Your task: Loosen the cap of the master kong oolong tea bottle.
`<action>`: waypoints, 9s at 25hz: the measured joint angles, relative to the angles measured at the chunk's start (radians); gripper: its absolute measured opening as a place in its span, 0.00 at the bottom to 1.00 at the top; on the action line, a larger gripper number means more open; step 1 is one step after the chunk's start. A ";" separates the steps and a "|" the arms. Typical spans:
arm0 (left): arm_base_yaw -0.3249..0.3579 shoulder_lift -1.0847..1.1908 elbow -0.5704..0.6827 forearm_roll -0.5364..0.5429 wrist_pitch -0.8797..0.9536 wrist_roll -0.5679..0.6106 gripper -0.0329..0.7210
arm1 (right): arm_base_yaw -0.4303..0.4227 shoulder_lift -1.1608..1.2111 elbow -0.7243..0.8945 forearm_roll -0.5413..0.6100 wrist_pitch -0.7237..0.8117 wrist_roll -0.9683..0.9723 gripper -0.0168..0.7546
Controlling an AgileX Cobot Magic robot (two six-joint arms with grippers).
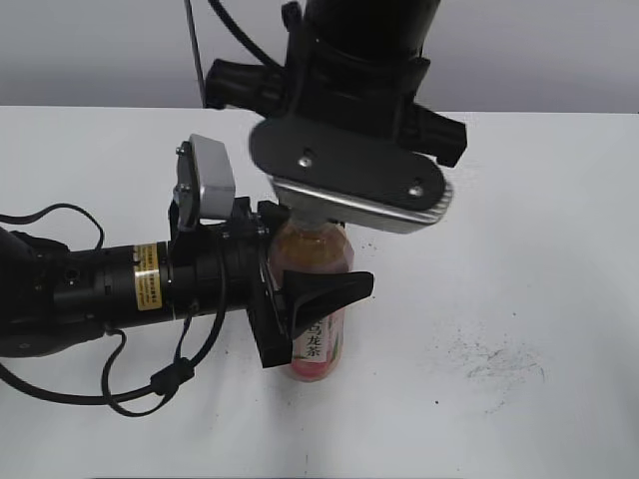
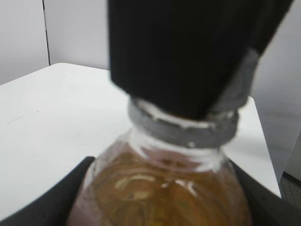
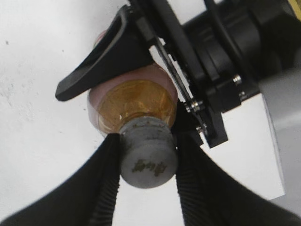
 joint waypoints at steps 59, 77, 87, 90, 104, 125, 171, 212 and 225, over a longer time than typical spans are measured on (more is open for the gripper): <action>0.000 0.000 0.000 -0.018 0.006 -0.013 0.63 | 0.000 -0.016 0.000 -0.011 -0.002 2.163 0.36; 0.000 0.000 0.000 -0.031 0.009 -0.021 0.63 | -0.001 -0.023 -0.002 0.002 -0.004 0.646 0.18; 0.003 0.000 0.000 -0.028 0.009 -0.021 0.63 | -0.002 -0.023 -0.003 0.048 -0.001 0.473 0.33; 0.002 0.000 0.000 -0.028 0.009 -0.021 0.63 | -0.001 -0.023 -0.003 0.059 -0.001 0.607 0.44; 0.002 0.000 0.000 -0.028 0.009 -0.018 0.63 | -0.001 -0.020 -0.003 -0.034 -0.056 1.899 0.72; 0.002 0.000 0.000 -0.028 0.009 -0.018 0.63 | -0.001 0.004 -0.002 -0.029 -0.007 1.983 0.37; 0.000 0.000 0.000 -0.028 0.011 -0.013 0.63 | -0.197 -0.025 0.038 -0.235 -0.007 0.797 0.37; 0.000 0.000 0.000 -0.030 0.010 -0.001 0.69 | -0.410 0.336 0.298 -0.065 -0.157 1.945 0.77; 0.000 0.000 0.000 -0.055 0.011 0.004 0.81 | -0.410 0.253 0.298 -0.065 -0.198 1.950 0.77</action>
